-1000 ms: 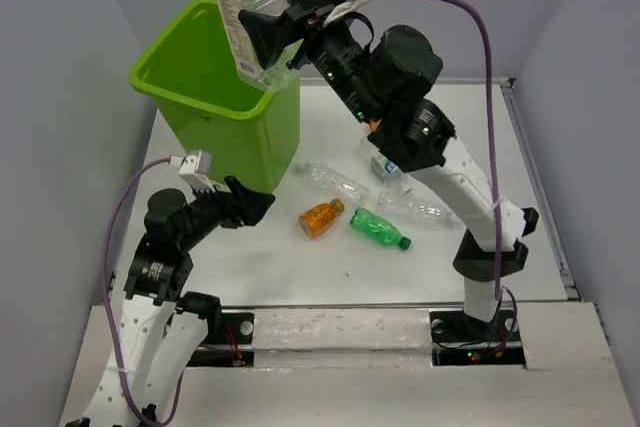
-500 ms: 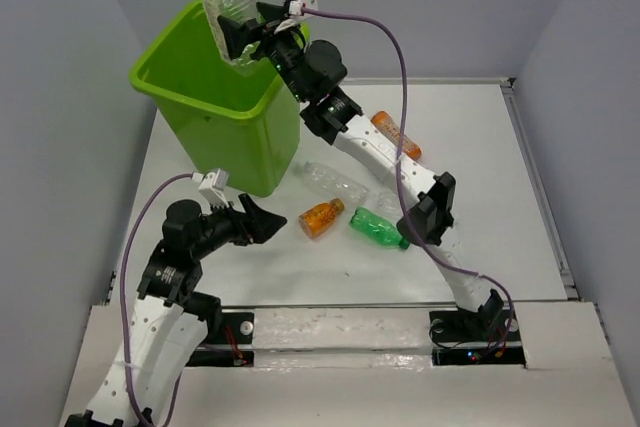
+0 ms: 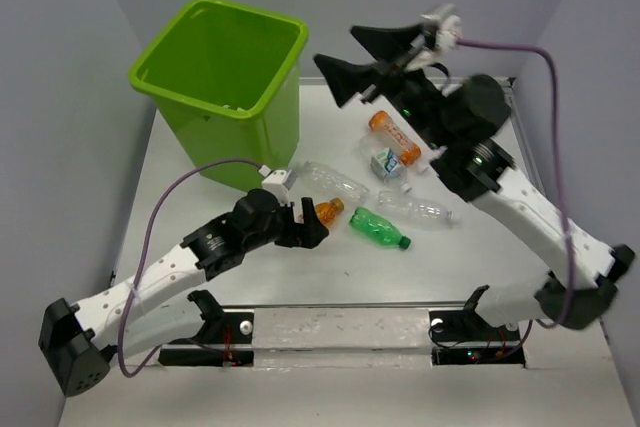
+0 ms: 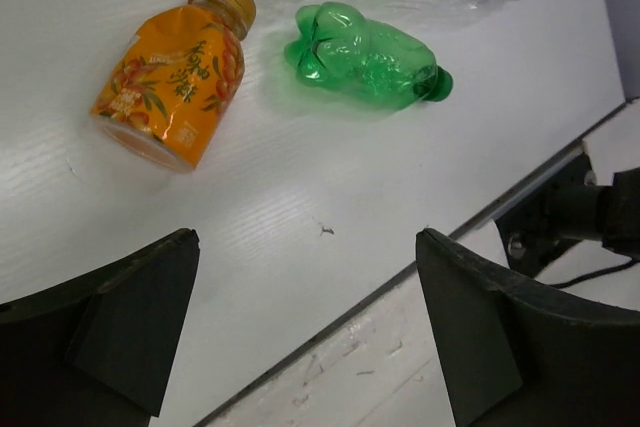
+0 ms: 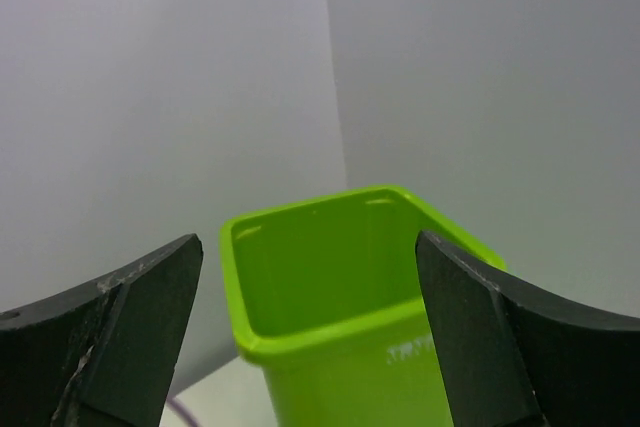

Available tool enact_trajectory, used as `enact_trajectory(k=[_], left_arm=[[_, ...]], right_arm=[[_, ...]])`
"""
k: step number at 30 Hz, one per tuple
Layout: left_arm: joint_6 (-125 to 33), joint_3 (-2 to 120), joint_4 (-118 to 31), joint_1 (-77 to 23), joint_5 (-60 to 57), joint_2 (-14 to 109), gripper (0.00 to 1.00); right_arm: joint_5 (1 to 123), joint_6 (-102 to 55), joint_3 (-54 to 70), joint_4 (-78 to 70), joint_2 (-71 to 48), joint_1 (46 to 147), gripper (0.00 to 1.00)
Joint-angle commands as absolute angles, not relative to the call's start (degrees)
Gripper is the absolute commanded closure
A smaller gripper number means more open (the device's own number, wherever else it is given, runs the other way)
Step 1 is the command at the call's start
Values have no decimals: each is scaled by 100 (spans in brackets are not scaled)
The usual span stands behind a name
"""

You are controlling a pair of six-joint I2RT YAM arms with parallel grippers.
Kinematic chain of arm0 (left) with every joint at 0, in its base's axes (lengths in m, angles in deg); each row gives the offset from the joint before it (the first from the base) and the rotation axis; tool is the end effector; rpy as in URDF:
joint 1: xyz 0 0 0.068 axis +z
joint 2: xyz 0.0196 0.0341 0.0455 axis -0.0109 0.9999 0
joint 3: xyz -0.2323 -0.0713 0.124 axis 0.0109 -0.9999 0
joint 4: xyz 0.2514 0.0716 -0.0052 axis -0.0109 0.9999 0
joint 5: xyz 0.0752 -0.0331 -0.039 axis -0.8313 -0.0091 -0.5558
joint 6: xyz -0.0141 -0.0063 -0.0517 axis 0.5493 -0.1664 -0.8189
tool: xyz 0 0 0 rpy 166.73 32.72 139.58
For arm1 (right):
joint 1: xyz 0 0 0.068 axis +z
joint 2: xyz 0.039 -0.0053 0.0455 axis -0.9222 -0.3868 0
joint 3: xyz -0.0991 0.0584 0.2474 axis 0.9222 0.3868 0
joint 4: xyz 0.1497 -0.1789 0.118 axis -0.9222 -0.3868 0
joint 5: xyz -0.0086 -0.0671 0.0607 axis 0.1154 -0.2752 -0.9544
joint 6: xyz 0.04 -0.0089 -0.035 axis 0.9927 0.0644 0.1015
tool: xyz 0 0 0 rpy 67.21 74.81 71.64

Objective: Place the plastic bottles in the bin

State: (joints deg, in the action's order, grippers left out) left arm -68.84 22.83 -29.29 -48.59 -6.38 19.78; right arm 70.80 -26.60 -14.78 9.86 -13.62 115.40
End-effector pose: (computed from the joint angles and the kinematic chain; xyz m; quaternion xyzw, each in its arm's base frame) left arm 0.1289 -0.1462 0.2729 0.1133 0.8303 -0.3796 0.3921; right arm 0.2041 0.2273 0.5502 -0.1884 0.4763 0.3737 0.7733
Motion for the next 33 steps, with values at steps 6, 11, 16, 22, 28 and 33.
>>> enact_trajectory(k=[6,11,16,22,28,33], left_arm=[[-5926,3684,-3216,-5573,-2696,4350,1],[-5548,4212,-2978,-5565,-3181,5196,1],[-5319,4554,-2829,-5486,-3155,5943,1],[-5336,4398,-2829,-5345,-3032,6216,1],[-5354,4283,-2926,-5160,-2848,6541,4],[-5468,4345,-2671,-5160,-2680,6560,15]], right_arm=[[8118,-1430,3039,-1277,2032,11295,11],[7987,-698,4203,-1780,3052,11295,11],[8110,-320,4862,-2044,3379,11295,10],[8224,-56,5311,-2071,3528,11295,10],[8278,-239,5338,-2054,2827,11295,5],[8303,-468,4943,-2062,1422,11295,0]])
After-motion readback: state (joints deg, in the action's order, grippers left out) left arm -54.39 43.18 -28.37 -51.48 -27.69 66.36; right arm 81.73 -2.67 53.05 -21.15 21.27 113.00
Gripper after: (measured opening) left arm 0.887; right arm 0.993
